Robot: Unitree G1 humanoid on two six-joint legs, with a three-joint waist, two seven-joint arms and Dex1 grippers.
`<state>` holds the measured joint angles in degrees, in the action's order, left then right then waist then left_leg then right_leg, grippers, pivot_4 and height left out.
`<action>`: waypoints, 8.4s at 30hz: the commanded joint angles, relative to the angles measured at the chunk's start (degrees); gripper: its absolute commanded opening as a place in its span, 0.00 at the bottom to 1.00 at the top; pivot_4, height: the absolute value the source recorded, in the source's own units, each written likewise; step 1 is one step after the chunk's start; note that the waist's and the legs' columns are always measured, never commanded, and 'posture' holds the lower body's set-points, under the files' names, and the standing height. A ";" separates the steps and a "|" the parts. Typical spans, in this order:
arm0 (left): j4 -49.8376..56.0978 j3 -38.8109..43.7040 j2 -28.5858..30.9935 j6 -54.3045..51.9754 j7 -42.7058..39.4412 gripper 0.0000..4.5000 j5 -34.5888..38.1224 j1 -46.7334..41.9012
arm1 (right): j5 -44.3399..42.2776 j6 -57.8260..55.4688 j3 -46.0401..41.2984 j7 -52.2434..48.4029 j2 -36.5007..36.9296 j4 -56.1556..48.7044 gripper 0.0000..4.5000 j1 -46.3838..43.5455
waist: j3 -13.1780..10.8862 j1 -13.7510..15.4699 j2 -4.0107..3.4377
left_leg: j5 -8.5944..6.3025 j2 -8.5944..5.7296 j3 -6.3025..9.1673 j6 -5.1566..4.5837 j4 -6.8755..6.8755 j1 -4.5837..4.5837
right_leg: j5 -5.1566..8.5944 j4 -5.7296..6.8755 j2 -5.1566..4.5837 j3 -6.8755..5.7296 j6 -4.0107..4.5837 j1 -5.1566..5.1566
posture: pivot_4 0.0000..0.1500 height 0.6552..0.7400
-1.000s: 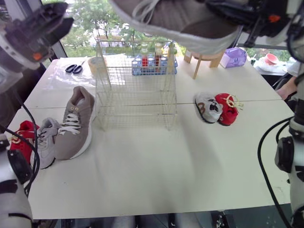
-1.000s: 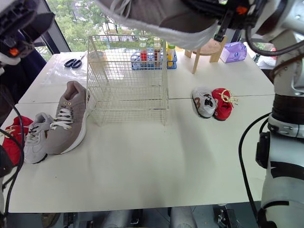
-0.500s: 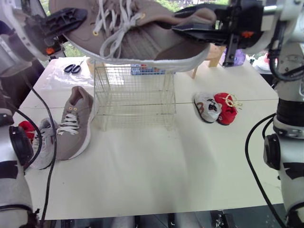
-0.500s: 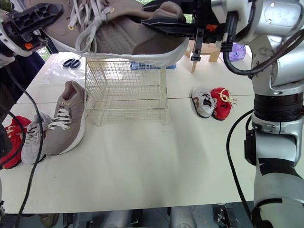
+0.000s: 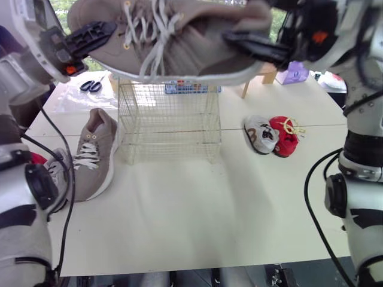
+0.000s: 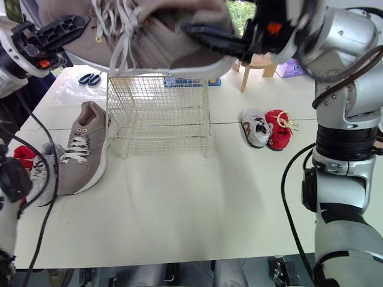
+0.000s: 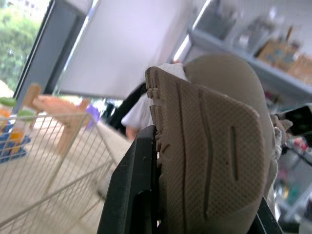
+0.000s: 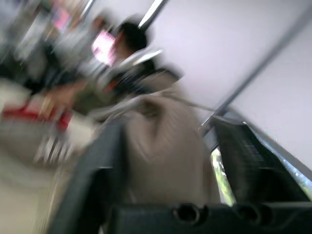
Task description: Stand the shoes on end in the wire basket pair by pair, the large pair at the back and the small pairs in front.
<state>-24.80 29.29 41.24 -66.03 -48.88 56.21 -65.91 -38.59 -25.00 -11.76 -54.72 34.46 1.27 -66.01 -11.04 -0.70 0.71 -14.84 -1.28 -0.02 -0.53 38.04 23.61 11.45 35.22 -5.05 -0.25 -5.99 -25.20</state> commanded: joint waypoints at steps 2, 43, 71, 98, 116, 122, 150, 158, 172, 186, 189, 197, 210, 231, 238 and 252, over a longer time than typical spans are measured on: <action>17.52 15.96 -8.23 2.72 20.48 0.12 15.22 5.35 | -9.16 -4.44 -12.93 13.65 -3.07 2.91 1.00 3.56 | 0.01 0.22 0.04 | 0.01 -0.03 0.01 0.04 -0.04 0.03 | -0.02 -0.02 -0.18 0.03 0.00 -0.03 | 1.00 1.00; 38.42 -4.97 -30.13 29.48 40.02 0.34 26.53 26.51 | -20.04 -5.18 -2.35 28.59 -32.65 -1.32 0.37 5.70 | 0.07 -0.06 0.08 | 0.07 -0.16 0.12 0.10 0.08 0.11 | -0.07 -0.06 0.13 -0.01 -0.03 0.03 | 1.00 1.00; 65.49 -8.76 -9.58 27.82 47.75 0.98 23.51 58.61 | 28.40 33.22 8.71 -14.22 -9.67 73.14 0.37 -33.61 | 0.00 -0.22 0.00 | 0.06 -0.12 -0.07 0.19 -0.21 -0.08 | 0.09 -0.18 0.04 0.13 0.27 0.02 | 1.00 1.00; 63.57 -13.33 -11.24 30.06 49.07 1.00 14.13 60.07 | 33.91 23.66 -1.84 -5.10 -10.08 76.47 0.99 -32.26 | 0.00 0.10 0.00 | 0.14 -0.18 -0.01 0.31 -0.44 -0.11 | 0.09 -0.20 0.02 0.08 0.30 0.01 | 1.00 1.00; 63.83 -15.19 -11.44 28.75 50.00 1.00 12.18 60.17 | 37.38 24.07 -1.83 -5.31 -12.80 76.11 0.28 -31.40 | -0.01 -0.06 -0.01 | 0.15 -0.17 -0.01 0.30 -0.52 -0.12 | 0.00 -0.21 0.04 0.08 0.13 -0.02 | 1.00 1.00; 63.59 -15.33 -11.09 28.56 50.45 1.00 11.50 60.05 | 38.51 24.50 -1.58 -3.33 -11.91 76.24 0.20 -31.13 | -0.01 -0.14 -0.01 | 0.16 -0.17 -0.01 0.33 -0.56 -0.12 | 0.00 -0.22 0.04 0.08 0.14 -0.04 | 1.00 1.00; 60.62 -10.42 -11.41 28.29 43.95 1.00 11.88 60.86 | 35.63 26.92 -4.71 -7.17 -3.91 74.23 0.98 -26.02 | 0.00 0.19 0.01 | 0.21 -0.17 -0.01 0.38 -0.64 -0.16 | -0.02 -0.21 0.05 0.08 0.11 -0.03 | 1.00 1.00; 50.34 3.63 8.40 22.33 51.06 1.00 23.11 50.32 | 32.31 24.53 -1.46 -26.40 2.26 63.11 0.98 -21.17 | -0.01 -0.61 0.00 | 0.22 -0.14 0.00 0.40 -0.65 -0.27 | 0.05 -0.15 0.12 0.09 0.22 0.01 | 1.00 1.00; 26.18 -12.97 29.96 7.72 28.89 1.00 5.09 35.03 | 32.94 6.91 22.84 -29.22 -0.07 5.00 0.98 7.38 | 0.01 -0.71 0.04 | 0.25 -0.03 0.02 0.46 -0.66 -0.23 | -0.01 -0.07 0.31 0.07 0.08 -0.08 | 1.00 1.00; 45.85 -2.37 22.11 12.38 9.90 1.00 -1.10 59.13 | 44.32 -1.15 38.42 -22.23 -5.80 12.44 0.98 -0.84 | 0.01 -0.08 0.08 | 0.35 0.10 -0.03 0.63 -0.78 -0.27 | 0.16 -0.01 0.28 0.05 0.54 -0.20 | 1.00 1.00; 48.24 -2.51 18.67 11.80 12.49 1.00 -1.25 59.62 | 46.14 -2.31 40.73 -21.35 -7.58 14.67 0.80 -1.65 | 0.03 0.05 0.12 | 0.35 0.03 0.00 0.63 -0.75 -0.21 | 0.11 -0.02 0.22 0.04 0.46 -0.20 | 1.00 1.00; 51.20 -2.27 15.89 10.05 16.43 1.00 -1.31 59.94 | 45.99 -1.85 40.96 -23.97 -5.53 12.48 0.01 -0.82 | 0.03 -0.12 0.11 | 0.34 -0.03 0.04 0.61 -0.74 -0.21 | 0.05 0.00 0.12 -0.02 0.36 -0.20 | 1.00 1.00; 48.58 -6.34 14.53 10.29 17.83 1.00 -4.93 55.10 | 44.13 -8.01 39.29 -23.18 -4.14 3.53 0.01 2.66 | 0.02 -0.40 0.11 | 0.34 0.01 0.04 0.61 -0.80 -0.21 | 0.05 -0.01 0.23 -0.02 0.35 -0.23 | 1.00 1.00; -6.58 -27.75 20.67 15.48 12.31 1.00 -32.74 12.05 | 16.96 -30.94 16.05 -16.71 -1.77 -16.13 0.76 4.34 | 0.18 0.27 0.43 | 0.35 -0.20 0.09 0.62 -0.70 -0.21 | 0.05 -0.01 0.37 -0.20 0.33 0.03 | 1.00 1.00; -37.80 -41.00 11.47 29.98 1.69 1.00 -50.68 -7.55 | 15.59 -30.23 17.22 -7.91 -3.61 -19.20 0.76 10.87 | 0.16 -0.04 0.48 | 0.36 -0.17 -0.05 0.59 -0.59 -0.15 | 0.05 0.11 0.40 -0.17 0.31 -0.09 | 1.00 1.00; -52.81 -40.24 3.15 36.49 2.17 0.37 -62.69 -10.80 | 11.28 -34.73 15.49 6.54 -7.22 -22.52 0.77 15.38 | 0.14 -0.32 0.51 | 0.26 -0.02 0.05 0.43 -0.47 -0.08 | 0.04 0.15 0.35 -0.11 0.28 -0.13 | 1.00 1.00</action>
<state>-76.52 -12.20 44.15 -29.35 -47.16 -5.64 -76.75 -26.18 -59.74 5.63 -49.34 27.48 -19.10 -50.37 -10.90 -1.02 1.23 -14.58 -1.29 0.03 -0.11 37.57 23.53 11.50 35.39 -4.70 -0.36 -5.71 -25.34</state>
